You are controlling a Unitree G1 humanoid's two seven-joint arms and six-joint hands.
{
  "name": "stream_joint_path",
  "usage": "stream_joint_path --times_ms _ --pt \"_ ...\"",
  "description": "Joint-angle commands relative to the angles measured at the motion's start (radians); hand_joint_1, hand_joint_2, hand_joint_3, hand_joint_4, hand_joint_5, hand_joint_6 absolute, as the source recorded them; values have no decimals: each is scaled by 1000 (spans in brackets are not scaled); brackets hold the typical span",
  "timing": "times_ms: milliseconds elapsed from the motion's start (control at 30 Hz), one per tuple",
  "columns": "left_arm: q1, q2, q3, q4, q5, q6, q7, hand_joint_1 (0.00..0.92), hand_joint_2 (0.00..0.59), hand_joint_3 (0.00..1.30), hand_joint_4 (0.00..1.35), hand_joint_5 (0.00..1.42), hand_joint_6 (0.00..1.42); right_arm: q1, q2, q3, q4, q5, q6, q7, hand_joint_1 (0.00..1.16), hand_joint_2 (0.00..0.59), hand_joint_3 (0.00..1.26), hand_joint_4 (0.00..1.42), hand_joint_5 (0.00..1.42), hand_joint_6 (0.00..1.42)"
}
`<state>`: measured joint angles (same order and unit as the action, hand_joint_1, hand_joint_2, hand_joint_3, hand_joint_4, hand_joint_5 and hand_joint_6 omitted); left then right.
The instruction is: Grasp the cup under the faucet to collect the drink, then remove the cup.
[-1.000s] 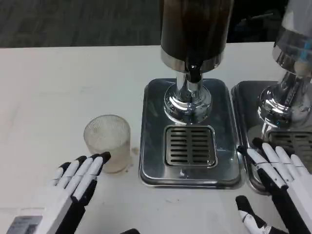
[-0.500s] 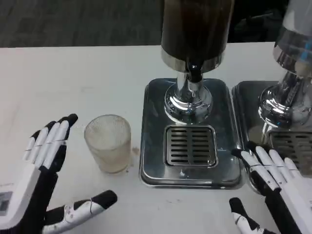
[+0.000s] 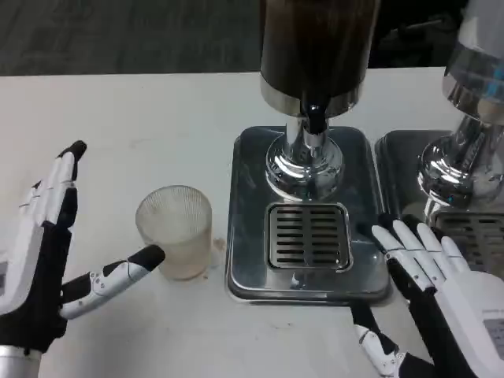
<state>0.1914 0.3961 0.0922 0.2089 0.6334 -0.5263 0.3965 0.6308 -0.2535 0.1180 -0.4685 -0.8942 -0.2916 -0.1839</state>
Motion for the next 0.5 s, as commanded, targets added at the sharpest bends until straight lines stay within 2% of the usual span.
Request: stream_joint_path --times_ms 33,400,500 --pt "-71 34 -31 116 -11 -30 17 94 0 0 0 83 91 -12 10 14 17 -12 11 -30 484 506 132 61 14 0" --pt "-187 100 -108 300 -17 -63 -12 148 2 0 0 145 152 -30 16 53 33 -23 6 -72 486 506 168 92 38 0" --pt "-217 113 -128 346 -18 -64 -14 197 8 0 0 172 178 -39 10 61 40 -18 4 -75 486 506 186 104 46 9"
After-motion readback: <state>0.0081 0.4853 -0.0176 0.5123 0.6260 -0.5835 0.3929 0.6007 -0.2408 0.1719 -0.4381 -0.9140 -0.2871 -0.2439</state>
